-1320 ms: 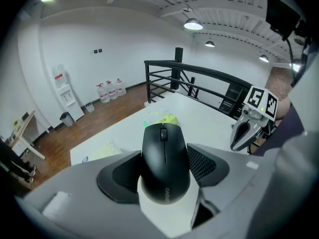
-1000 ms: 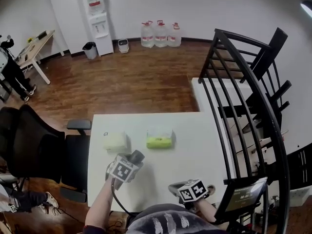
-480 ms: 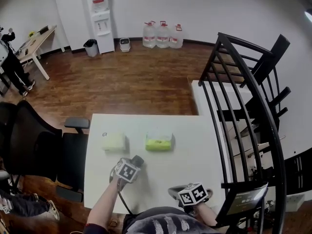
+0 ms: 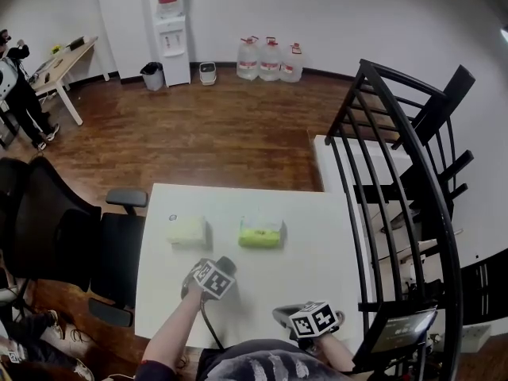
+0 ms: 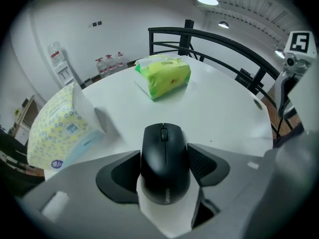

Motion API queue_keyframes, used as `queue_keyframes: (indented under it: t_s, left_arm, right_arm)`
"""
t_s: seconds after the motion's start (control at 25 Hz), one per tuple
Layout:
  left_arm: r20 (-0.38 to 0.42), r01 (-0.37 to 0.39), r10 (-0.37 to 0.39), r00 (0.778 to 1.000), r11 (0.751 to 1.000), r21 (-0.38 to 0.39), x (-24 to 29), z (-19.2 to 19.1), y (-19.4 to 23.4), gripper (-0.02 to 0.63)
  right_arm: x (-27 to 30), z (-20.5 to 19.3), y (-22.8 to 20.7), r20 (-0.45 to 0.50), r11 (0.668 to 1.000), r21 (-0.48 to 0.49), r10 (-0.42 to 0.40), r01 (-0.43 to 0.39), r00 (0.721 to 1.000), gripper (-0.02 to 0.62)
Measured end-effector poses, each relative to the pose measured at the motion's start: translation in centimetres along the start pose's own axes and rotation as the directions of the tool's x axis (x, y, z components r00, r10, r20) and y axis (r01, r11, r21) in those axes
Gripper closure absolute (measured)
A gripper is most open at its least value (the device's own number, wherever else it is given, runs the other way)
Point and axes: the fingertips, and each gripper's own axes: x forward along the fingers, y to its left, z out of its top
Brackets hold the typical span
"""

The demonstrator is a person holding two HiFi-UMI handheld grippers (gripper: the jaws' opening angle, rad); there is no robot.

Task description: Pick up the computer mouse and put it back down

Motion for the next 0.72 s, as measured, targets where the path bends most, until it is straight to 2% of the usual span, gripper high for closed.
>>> queue_keyframes:
  t_s: [0.24,0.4,0.48,0.64,0.72]
  left_arm:
    - [0.083,-0.007,0.009,0.996,1.000,-0.023,-2.7,1.6,-0.3,0.295]
    - [0.190,-0.019,0.026,0.981,0.999,-0.038,-6.9,2.2,-1.1,0.295]
    - [0.270,-0.007,0.021,0.963,0.999,-0.053,-9.9,2.5,-1.8,0.295]
    - [0.442,0.059,-0.003,0.897,0.992,-0.114,-15.6,2.1,-3.1,0.296]
    - [0.488,0.069,-0.012,0.873,0.993,-0.098,-17.9,1.0,-3.9,0.311]
  right_arm:
    - [-1.2,0.8,0.3,0.048,0.994,-0.101,-0.047,0.052,0.998,0.592]
    - [-1.5,1.2,1.2,0.090,0.993,-0.106,-0.050,0.059,0.995,0.592]
    - [-1.6,1.2,1.8,0.100,0.992,-0.111,-0.048,0.059,0.994,0.592]
    - [-1.0,0.8,3.0,0.090,0.990,-0.132,-0.046,0.057,0.995,0.592]
    - [-0.4,0.7,4.1,0.090,0.988,-0.144,-0.042,0.054,0.995,0.592]
